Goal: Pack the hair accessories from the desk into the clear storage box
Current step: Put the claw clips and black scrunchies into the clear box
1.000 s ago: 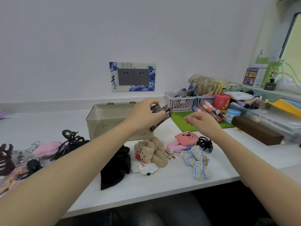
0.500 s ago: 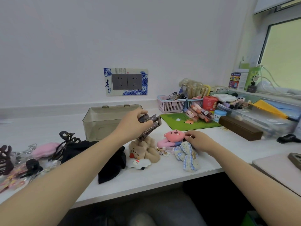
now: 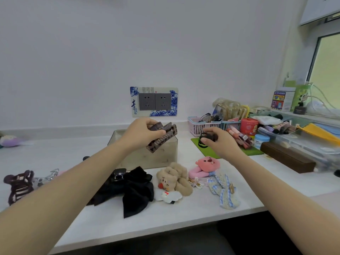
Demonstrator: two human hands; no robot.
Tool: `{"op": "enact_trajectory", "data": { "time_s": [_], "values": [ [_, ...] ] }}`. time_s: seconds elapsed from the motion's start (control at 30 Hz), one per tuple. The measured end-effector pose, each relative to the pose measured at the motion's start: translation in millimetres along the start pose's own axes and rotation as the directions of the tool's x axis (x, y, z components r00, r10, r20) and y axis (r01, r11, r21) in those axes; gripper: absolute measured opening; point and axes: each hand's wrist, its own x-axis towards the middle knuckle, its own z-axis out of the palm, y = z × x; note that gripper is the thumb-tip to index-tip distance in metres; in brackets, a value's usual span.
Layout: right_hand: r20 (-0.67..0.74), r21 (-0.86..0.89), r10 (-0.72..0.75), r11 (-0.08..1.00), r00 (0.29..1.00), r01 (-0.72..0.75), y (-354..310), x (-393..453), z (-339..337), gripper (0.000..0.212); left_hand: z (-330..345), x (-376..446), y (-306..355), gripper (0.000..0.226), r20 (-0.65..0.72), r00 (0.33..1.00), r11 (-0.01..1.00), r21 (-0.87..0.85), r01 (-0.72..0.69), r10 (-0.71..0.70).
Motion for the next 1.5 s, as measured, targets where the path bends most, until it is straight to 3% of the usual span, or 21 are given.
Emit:
{"op": "enact_trajectory", "data": {
  "time_s": [0.27,0.37,0.43,0.53,0.67,1.0,1.17,1.23,1.43,1.5],
  "values": [
    [0.053,0.124,-0.122,0.986,0.991,0.115,-46.2,58.7,48.7,0.04,-41.4,64.2,-21.4,0.018,-0.013,0.997,0.993,-0.09,0.08,-0.082],
    [0.099,0.144,-0.159,0.979,0.982,0.144,-59.4,82.1,66.6,0.042,-53.6,89.4,-40.1,0.023,0.062,0.993,0.994,0.049,0.094,-0.097],
    [0.182,0.104,-0.191,0.979,0.965,0.174,-65.0,98.9,81.8,0.042,-56.3,104.5,-53.8,0.026,0.181,0.977,0.978,0.194,0.074,-0.109],
    [0.371,-0.083,-0.21,0.963,0.905,0.257,-67.6,114.3,100.1,0.04,-50.5,120.1,-75.3,0.029,0.352,0.925,0.913,0.407,-0.013,-0.143],
    [0.577,-0.293,-0.119,0.893,0.808,0.341,-63.5,126.5,118.7,0.042,-39.4,129.7,-104.6,0.029,0.443,0.87,0.801,0.59,-0.103,-0.215],
    [0.704,-0.47,-0.004,0.747,0.71,0.47,-61.9,147.0,156.3,0.045,-40.0,141.5,-145.4,0.008,0.436,0.869,0.646,0.737,-0.197,-0.232],
    [0.722,-0.456,-0.006,0.748,0.692,0.482,-57.3,148.8,162.3,0.039,-41.2,143.7,-152.5,0.004,0.411,0.893,0.583,0.777,-0.237,-0.184],
    [0.73,-0.442,-0.003,0.76,0.683,0.476,-57.6,148.8,163.2,0.039,-41.0,143.5,-155.9,0.015,0.398,0.903,0.547,0.798,-0.253,-0.162],
    [0.732,-0.456,0.022,0.759,0.681,0.465,-56.0,148.1,163.0,0.043,-39.9,137.5,-154.7,0.007,0.36,0.91,0.548,0.813,-0.197,-0.207],
    [0.723,-0.461,0.019,0.758,0.691,0.461,-57.6,146.8,160.5,0.045,-39.4,133.3,-149.7,0.018,0.354,0.914,0.559,0.807,-0.192,-0.198]
  ]
}}
